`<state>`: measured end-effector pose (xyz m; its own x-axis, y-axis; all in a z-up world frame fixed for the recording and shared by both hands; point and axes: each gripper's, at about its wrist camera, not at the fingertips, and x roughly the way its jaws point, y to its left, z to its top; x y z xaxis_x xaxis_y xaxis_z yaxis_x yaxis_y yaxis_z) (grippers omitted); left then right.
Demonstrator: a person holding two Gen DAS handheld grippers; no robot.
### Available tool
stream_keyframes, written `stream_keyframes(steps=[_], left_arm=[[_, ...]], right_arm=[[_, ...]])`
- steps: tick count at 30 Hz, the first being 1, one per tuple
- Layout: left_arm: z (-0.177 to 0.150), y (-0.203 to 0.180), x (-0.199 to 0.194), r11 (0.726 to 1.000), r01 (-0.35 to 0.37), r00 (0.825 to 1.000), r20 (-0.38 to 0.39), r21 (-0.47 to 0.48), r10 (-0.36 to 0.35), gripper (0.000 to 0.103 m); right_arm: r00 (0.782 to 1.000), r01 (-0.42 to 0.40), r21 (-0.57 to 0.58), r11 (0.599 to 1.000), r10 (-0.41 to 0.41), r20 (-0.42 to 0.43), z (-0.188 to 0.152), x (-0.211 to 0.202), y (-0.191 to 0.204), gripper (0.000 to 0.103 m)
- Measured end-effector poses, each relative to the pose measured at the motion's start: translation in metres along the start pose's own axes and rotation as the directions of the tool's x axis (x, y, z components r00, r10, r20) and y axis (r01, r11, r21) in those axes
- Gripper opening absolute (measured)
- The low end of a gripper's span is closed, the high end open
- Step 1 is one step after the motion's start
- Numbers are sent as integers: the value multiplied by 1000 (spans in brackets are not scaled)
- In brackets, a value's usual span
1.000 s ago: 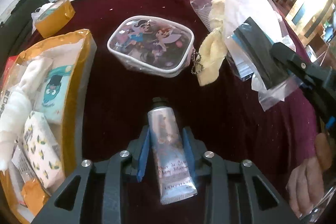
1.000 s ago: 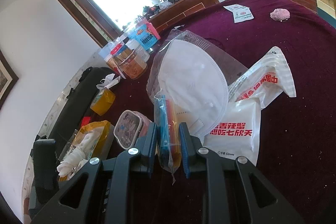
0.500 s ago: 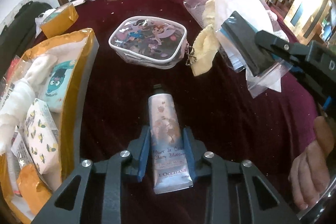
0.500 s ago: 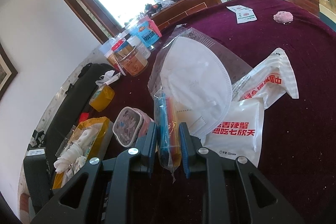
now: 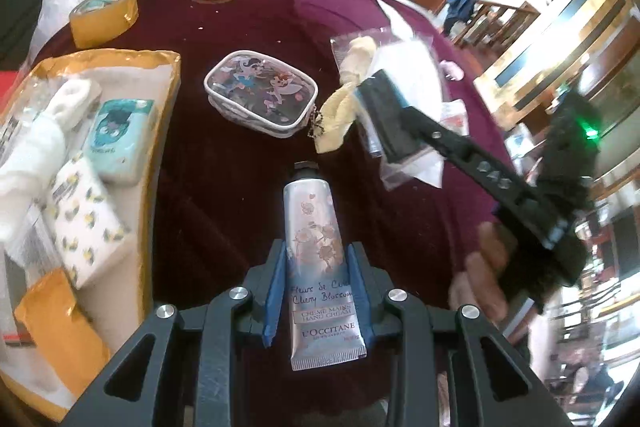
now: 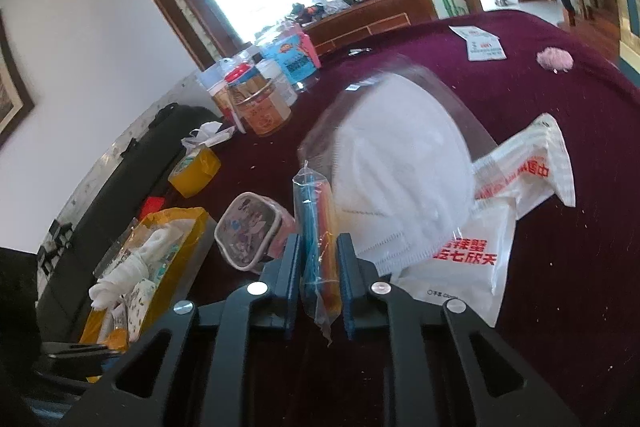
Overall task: Organize soft objects
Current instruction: 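Carry both items over the tray and open both tools to release them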
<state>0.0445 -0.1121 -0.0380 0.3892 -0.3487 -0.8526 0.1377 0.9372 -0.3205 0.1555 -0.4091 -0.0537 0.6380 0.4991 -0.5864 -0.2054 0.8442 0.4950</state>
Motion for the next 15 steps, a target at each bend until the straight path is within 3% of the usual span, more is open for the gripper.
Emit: stream_keyframes(steps=[8,15], left_arm=[[-9,33,-47,997,47,997,70,-63,-43,31],[-12,83,-88,989,46,988,150,-141,-24,31]], right_arm=[[998,-35,-74,997,39,50,-2,-10,14,15],[995,-57,-113,992,65,70,-4,-14,21,15]])
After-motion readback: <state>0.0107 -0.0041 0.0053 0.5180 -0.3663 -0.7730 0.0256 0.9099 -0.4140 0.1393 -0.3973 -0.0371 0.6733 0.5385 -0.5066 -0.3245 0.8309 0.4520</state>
